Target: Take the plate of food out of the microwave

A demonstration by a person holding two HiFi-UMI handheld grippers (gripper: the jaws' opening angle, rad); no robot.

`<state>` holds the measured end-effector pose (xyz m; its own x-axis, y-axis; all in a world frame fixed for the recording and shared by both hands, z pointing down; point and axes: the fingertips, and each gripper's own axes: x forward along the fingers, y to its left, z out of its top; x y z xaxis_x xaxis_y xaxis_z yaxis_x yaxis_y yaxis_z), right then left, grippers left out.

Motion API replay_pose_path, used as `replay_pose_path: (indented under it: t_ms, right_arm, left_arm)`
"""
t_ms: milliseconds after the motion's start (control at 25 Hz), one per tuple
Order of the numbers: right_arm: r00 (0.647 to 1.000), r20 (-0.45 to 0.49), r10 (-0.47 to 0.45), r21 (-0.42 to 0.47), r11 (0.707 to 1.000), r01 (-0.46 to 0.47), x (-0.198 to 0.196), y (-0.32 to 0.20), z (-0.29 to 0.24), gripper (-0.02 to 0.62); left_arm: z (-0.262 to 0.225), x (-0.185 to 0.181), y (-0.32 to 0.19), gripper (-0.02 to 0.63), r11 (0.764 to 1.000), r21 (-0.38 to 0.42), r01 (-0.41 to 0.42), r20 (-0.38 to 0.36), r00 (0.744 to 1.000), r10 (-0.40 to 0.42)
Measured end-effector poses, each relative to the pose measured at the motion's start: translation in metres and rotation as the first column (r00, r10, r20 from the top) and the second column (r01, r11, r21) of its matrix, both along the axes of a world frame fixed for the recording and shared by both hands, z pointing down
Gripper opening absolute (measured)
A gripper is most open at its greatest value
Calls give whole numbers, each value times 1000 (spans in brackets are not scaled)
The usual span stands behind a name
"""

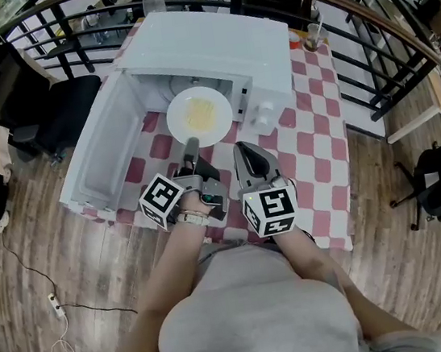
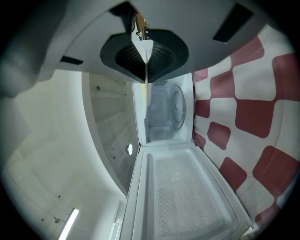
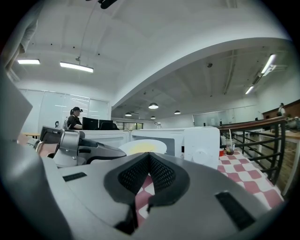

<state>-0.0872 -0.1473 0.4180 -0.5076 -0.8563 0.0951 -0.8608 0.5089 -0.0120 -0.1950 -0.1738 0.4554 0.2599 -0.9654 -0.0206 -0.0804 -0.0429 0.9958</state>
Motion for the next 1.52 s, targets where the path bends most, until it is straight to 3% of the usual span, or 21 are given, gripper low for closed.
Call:
replay_pose_path:
  t_ms: [640, 1520]
  right_arm:
    - [1000, -14, -13, 36, 999, 13, 3, 3, -7, 25]
    - [1000, -16, -5, 40, 999, 5, 4, 3, -8, 25]
  left_arm:
    - [-14, 3, 9, 17, 999, 48, 6, 43, 999, -8]
    - [-16, 4, 10, 17, 999, 51, 3, 15, 1000, -4]
